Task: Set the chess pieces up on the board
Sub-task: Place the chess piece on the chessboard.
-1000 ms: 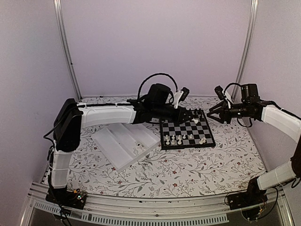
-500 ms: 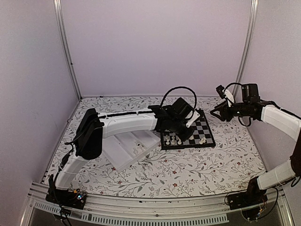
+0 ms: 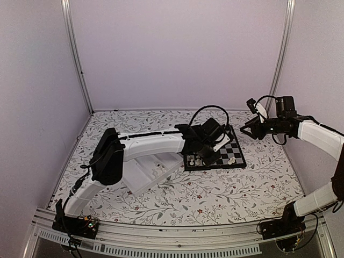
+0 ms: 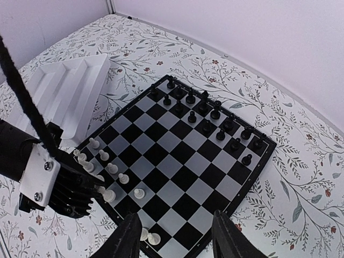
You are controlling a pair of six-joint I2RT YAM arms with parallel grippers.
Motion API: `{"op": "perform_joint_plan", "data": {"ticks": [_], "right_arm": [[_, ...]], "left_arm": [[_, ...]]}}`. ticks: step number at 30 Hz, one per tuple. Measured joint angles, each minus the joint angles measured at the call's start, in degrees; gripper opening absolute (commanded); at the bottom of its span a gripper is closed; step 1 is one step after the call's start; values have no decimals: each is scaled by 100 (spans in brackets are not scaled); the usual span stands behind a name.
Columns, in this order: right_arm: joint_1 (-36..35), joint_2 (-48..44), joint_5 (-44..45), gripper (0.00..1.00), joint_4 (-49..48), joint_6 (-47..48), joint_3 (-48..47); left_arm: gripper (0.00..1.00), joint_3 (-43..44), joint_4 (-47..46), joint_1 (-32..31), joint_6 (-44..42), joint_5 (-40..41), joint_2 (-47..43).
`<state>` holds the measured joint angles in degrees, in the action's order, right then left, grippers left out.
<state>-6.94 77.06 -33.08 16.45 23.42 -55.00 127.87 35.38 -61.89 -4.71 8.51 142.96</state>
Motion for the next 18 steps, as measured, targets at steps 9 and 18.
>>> {"op": "perform_joint_plan", "data": {"ticks": [9,18], "right_arm": [[0,107,-11,49,2,22,0],[0,144,-52,49,2,39,0]], "left_arm": [[10,61,98,-26,-129,162,144],[33,68,155,-44,-208,302,144]]}}
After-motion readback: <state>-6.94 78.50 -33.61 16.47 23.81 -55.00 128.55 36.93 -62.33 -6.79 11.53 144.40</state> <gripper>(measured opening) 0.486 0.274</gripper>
